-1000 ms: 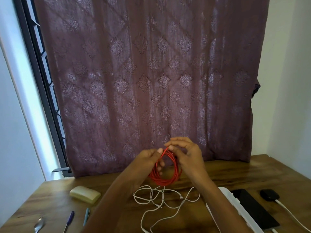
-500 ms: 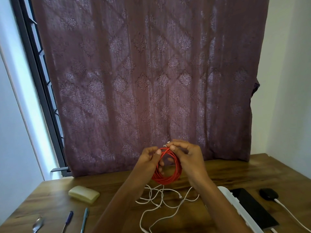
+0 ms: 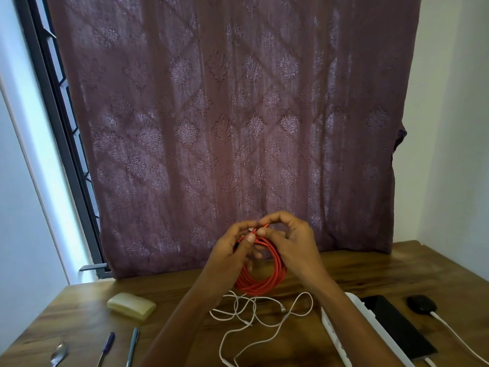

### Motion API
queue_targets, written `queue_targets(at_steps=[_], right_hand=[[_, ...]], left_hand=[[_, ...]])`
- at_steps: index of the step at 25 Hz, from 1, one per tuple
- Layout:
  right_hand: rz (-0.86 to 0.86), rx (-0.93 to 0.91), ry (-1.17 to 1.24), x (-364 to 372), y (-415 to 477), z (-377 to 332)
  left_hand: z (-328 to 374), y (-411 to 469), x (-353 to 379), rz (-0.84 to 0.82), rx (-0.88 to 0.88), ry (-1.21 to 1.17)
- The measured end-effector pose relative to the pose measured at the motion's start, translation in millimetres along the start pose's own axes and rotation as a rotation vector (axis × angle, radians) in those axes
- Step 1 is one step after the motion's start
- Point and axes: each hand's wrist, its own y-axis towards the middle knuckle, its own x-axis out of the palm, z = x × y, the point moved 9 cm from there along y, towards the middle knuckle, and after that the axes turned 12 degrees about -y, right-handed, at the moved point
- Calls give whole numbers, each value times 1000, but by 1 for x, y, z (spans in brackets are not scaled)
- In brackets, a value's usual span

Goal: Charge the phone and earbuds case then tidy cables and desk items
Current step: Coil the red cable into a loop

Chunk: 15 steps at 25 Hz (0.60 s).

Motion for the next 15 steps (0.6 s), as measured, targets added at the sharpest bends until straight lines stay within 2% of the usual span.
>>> queue_targets(at_steps=[3, 9, 11, 15], right_hand=[[139, -76, -180, -8, -1, -8], [354, -155, -266, -34, -4, -20], [340, -81, -141, -39, -1, -13], [328, 69, -67, -35, 4, 9]], left_hand=[[2, 4, -8, 137, 55, 70], [13, 4, -23, 339, 155, 29], [12, 5, -24, 343, 135, -26], [6, 6, -13, 258, 76, -158]])
